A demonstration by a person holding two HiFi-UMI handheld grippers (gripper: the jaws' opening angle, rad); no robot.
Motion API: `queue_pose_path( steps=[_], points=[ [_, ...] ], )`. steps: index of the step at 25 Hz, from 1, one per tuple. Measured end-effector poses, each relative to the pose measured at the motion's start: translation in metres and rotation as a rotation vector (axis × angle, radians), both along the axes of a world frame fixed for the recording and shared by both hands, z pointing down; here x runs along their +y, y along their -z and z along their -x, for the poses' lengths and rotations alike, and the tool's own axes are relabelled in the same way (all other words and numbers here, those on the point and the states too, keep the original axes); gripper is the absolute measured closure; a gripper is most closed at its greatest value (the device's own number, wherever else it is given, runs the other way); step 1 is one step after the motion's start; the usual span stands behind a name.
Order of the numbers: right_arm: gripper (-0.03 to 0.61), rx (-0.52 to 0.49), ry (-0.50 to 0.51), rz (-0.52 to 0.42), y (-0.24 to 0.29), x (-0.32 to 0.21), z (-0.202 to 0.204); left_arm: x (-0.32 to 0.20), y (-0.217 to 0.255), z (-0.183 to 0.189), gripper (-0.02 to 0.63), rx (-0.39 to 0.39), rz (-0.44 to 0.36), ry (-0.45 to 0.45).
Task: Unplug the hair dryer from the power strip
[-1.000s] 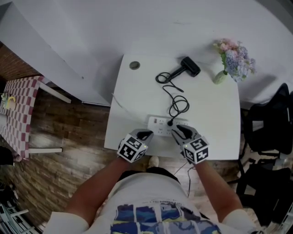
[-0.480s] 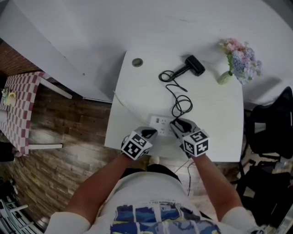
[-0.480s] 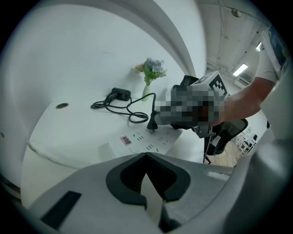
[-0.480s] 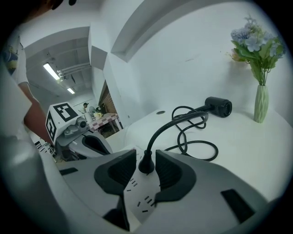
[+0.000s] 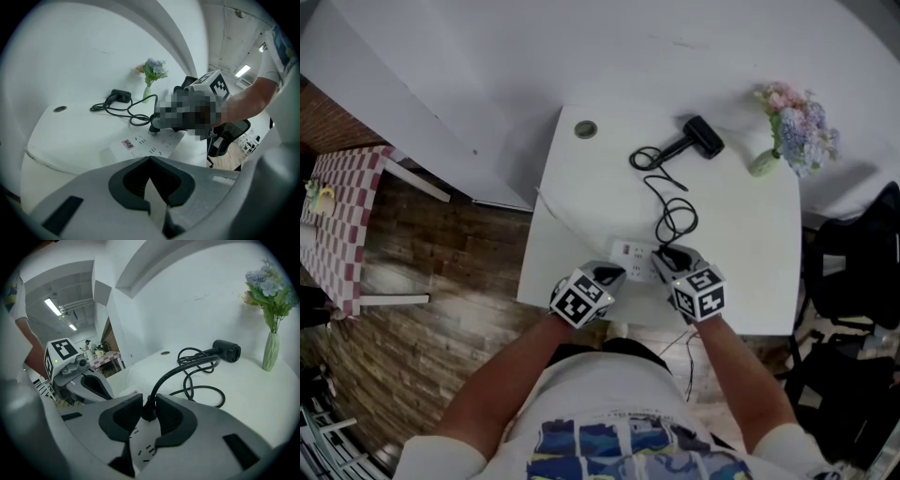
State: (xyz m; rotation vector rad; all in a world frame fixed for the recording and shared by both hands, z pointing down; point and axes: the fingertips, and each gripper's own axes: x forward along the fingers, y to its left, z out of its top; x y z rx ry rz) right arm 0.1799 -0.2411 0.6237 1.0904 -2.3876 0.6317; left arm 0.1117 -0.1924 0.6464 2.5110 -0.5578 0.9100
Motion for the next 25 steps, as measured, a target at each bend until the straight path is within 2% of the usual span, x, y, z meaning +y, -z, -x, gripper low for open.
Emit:
queue_pose_path(
  steps=[5,16,21,25],
  points=[
    [0.511,-0.005,-0.018,-0.006,0.001,0.0,-0.001,0.0,0.0,-0.001,0.612,-0.016,-0.005,-0.002],
    [0.523,0.061,-0.009,-0.054,0.007,0.004,0.0,0.0,-0.002,-0.001,0.612,-0.078,-0.004,-0.011],
    [0.528,0.094,0.003,-0.075,0.011,0.008,0.001,0.0,-0.003,-0.003,0.612,-0.125,-0.047,-0.031],
    [0.528,0.068,-0.006,-0.057,0.009,0.008,-0.001,0.002,-0.004,-0.003,0.612,-0.141,-0.046,-0.042]
  ],
)
